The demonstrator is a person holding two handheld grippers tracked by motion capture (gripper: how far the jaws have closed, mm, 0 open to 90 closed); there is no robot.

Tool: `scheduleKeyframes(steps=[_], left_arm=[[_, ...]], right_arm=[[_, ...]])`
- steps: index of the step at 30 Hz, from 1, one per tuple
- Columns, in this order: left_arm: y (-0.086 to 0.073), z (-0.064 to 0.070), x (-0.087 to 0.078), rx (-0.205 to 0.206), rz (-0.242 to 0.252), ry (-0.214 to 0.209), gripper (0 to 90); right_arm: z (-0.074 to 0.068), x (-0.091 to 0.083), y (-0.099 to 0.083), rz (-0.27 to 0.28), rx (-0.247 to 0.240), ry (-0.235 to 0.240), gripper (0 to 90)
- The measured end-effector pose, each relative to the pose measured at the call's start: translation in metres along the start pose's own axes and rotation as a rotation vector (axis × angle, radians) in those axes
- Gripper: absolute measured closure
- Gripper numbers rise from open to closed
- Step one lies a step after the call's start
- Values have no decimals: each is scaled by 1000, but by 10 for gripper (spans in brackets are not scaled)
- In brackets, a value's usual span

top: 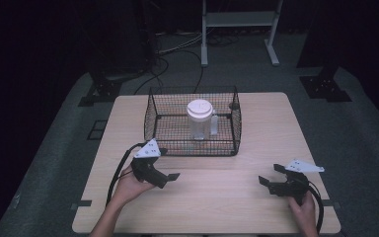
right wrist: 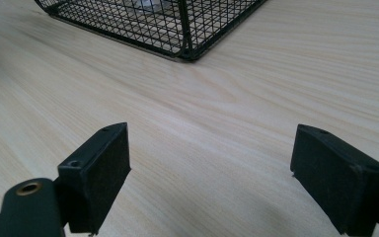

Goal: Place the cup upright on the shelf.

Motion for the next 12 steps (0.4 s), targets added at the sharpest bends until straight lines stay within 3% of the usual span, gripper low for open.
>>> scheduleKeyframes(steps=[12], left_arm=[[-8, 6, -9, -14, 24, 7, 6]], right_arm=[[0, 0, 0, -2, -1, -1, 143]])
Point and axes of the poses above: each handheld gripper's, and its own axes: x roughly forward along the jaws, y roughly out of its top, z roughly to its right, the point moved 7 cm from there along x, roughly forward along the jaws, and after that the axes turned 9 degrees about x, right-handed, at the moved point
